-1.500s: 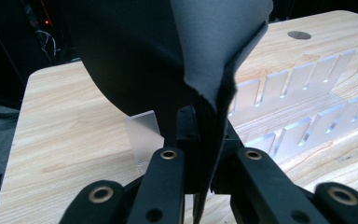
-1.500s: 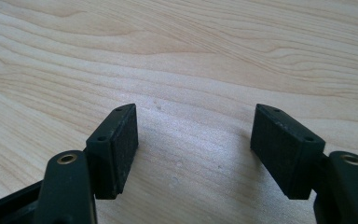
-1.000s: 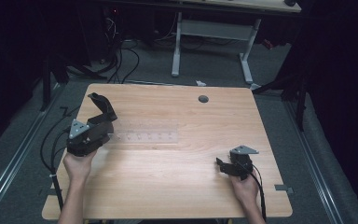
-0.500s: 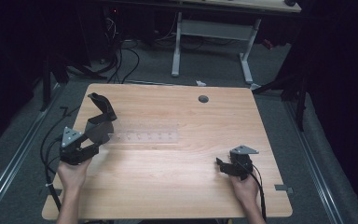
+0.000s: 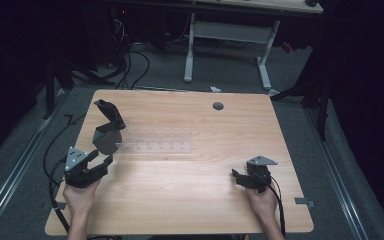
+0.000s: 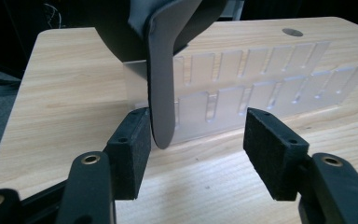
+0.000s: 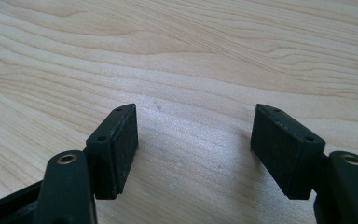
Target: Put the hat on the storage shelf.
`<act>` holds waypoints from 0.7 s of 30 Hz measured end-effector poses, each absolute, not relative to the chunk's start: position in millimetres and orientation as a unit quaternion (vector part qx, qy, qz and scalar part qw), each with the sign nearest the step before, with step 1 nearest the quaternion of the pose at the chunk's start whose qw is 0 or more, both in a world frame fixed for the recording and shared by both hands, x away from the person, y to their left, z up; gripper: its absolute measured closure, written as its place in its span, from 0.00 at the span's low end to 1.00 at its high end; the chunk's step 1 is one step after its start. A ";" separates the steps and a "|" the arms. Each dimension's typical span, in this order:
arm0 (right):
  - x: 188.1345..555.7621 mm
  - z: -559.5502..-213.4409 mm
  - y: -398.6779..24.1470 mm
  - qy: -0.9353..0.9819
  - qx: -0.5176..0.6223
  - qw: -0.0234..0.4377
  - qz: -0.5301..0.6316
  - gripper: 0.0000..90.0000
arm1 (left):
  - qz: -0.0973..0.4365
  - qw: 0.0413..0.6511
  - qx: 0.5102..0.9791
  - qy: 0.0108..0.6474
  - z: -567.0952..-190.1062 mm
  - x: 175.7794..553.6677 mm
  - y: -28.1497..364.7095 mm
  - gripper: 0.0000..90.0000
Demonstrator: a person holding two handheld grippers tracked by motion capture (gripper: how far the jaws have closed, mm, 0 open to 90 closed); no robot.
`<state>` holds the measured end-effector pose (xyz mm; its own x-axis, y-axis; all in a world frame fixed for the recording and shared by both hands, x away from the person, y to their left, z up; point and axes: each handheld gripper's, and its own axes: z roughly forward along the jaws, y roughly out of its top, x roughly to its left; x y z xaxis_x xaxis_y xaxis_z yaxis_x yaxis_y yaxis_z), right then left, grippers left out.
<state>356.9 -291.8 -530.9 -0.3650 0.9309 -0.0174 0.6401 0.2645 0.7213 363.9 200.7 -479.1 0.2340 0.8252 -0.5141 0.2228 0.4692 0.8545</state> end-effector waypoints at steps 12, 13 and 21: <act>356.9 -530.8 -291.8 0.762 0.516 0.227 0.319 0.36 | 0.220 0.639 0.476 0.562 -476.3 349.5 188.1 0.45; 356.9 -530.8 -291.9 0.762 0.515 0.228 0.319 0.36 | 0.218 0.641 0.478 0.560 -475.7 348.5 186.8 0.45; 357.0 -530.9 -291.9 0.762 0.515 0.228 0.320 0.36 | 0.204 0.641 0.496 0.549 -476.1 342.7 173.0 0.45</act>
<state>357.0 -291.9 -530.9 -0.3662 0.9303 -0.0179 0.6389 0.2654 0.7220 342.7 173.0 -476.1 0.3133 0.8066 -0.5012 0.2836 0.4243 0.8600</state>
